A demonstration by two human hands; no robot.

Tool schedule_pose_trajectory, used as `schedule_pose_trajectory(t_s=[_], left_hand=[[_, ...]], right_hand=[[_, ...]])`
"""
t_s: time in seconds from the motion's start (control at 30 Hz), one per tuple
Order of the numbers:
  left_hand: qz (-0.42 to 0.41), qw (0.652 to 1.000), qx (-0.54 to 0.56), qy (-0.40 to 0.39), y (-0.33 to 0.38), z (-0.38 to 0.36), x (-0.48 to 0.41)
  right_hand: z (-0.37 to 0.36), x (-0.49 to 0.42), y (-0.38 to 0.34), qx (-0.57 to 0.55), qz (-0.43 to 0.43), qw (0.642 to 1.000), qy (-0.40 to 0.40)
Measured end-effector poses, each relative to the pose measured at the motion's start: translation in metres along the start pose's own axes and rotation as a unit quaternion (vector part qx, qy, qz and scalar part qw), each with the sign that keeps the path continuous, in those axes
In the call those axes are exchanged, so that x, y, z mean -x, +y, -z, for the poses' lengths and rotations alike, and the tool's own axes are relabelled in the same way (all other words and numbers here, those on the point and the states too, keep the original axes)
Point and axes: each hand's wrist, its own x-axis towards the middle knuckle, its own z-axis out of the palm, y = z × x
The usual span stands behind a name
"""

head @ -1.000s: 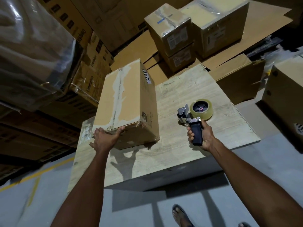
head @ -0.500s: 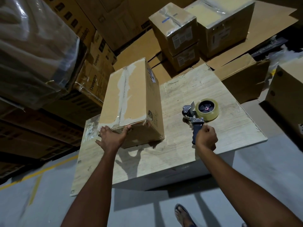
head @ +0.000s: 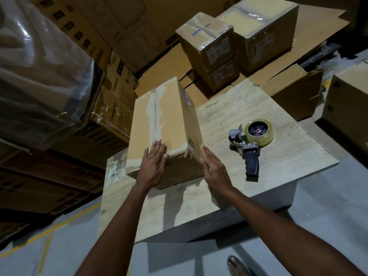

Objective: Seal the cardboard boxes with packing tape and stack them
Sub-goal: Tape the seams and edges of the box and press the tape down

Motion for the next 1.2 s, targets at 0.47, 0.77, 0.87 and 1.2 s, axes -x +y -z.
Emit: schedule_pose_trajectory(t_s=[0.47, 0.77, 0.87, 1.2], left_hand=[[-0.199, 0.977, 0.05, -0.063, -0.034, -0.002, -0.046], [-0.205, 0.975, 0.065, -0.053, -0.035, -0.008, -0.048], [-0.207, 0.975, 0.064, -0.053, -0.036, -0.008, -0.049], [-0.205, 0.976, 0.05, -0.051, -0.034, -0.008, -0.047]], right_hand=[[-0.058, -0.034, 0.001, -0.059, 0.143, 0.969, 0.192], [-0.09, -0.033, 0.003, -0.078, 0.129, 0.957, 0.249], [-0.089, -0.03, 0.007, -0.064, 0.138, 0.958, 0.244], [-0.074, -0.025, 0.016, -0.036, 0.17, 0.975, 0.137]])
